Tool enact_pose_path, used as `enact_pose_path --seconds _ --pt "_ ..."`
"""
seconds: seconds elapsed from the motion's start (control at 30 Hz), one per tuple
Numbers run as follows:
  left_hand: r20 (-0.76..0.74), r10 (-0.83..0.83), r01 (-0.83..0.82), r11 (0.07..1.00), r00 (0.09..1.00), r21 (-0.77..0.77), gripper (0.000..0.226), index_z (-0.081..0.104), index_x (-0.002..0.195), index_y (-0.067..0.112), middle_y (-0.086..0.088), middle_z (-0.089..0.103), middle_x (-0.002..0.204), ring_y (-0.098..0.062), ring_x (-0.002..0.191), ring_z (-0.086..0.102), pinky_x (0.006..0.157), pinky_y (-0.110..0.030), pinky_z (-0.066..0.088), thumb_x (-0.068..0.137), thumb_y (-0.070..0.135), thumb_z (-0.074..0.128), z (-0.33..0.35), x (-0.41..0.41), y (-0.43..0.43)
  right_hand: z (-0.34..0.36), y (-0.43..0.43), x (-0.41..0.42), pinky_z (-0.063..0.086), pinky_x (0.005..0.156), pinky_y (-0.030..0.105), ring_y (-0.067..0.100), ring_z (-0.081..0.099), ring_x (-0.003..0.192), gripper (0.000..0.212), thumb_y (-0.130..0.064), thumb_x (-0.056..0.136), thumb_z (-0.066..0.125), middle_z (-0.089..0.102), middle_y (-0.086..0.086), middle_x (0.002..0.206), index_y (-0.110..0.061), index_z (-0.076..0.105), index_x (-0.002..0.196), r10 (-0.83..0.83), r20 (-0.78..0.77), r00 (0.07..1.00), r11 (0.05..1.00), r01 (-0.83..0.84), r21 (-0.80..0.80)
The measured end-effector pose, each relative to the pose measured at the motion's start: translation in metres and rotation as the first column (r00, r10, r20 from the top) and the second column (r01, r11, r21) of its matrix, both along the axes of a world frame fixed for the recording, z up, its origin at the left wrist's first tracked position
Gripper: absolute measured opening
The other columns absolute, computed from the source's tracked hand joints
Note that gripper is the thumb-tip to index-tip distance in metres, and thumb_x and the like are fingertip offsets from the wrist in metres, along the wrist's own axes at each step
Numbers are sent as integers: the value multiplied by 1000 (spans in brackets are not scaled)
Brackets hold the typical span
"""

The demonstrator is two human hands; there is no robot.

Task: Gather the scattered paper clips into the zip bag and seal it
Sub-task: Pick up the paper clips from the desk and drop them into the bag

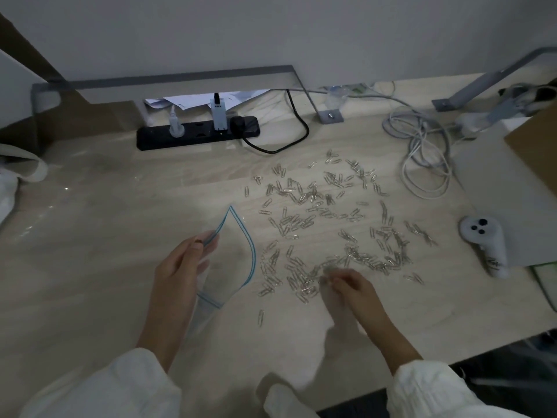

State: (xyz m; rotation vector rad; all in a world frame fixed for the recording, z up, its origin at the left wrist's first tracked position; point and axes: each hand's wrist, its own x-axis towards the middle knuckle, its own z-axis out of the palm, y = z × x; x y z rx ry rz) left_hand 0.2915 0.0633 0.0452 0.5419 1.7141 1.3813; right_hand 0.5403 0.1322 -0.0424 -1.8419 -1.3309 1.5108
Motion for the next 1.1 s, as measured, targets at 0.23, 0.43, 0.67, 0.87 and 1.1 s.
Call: enact_pose_path --seconds 0.23,0.43,0.67,0.87,1.1 --pt "-11 -5 5 1000 1000 -10 30 62 113 6 -4 67 114 -6 106 62 91 -25 46 97 11 38 -2 -1 1 -19 34 39 43 92 41 37 53 105 28 -15 78 59 62 21 105 -1 63 101 -99 531 842 970 -36 239" --pt "-6 -2 2 1000 1000 -17 30 62 113 5 -5 66 114 -8 108 61 90 -24 45 97 10 37 -3 -2 3 -23 20 14 28 110 47 40 27 132 70 -27 75 71 29 22 141 -7 39 134 182 564 805 957 -276 85" --pt "-4 3 -3 1000 1000 -15 30 64 111 9 -3 67 113 -8 107 62 92 -26 45 98 12 37 -4 -4 -1 -24 -13 -32 21 113 38 27 2 143 83 -41 81 63 3 9 155 -16 16 145 362 595 718 858 -506 89" --pt "0 10 -10 1000 1000 -12 29 64 109 11 -3 68 113 -7 106 63 89 -23 44 98 12 37 -5 -8 -3 -30 -28 -45 43 96 32 16 23 134 40 -19 94 46 30 6 145 -16 43 134 309 602 736 806 -539 245" --pt "18 17 -17 1000 1000 -11 29 64 107 11 -6 68 111 -11 107 62 86 -21 44 97 9 37 -5 -11 -7 -34 -19 -47 46 45 19 16 36 81 48 -9 56 71 55 3 90 -16 52 99 267 791 550 498 -782 375"
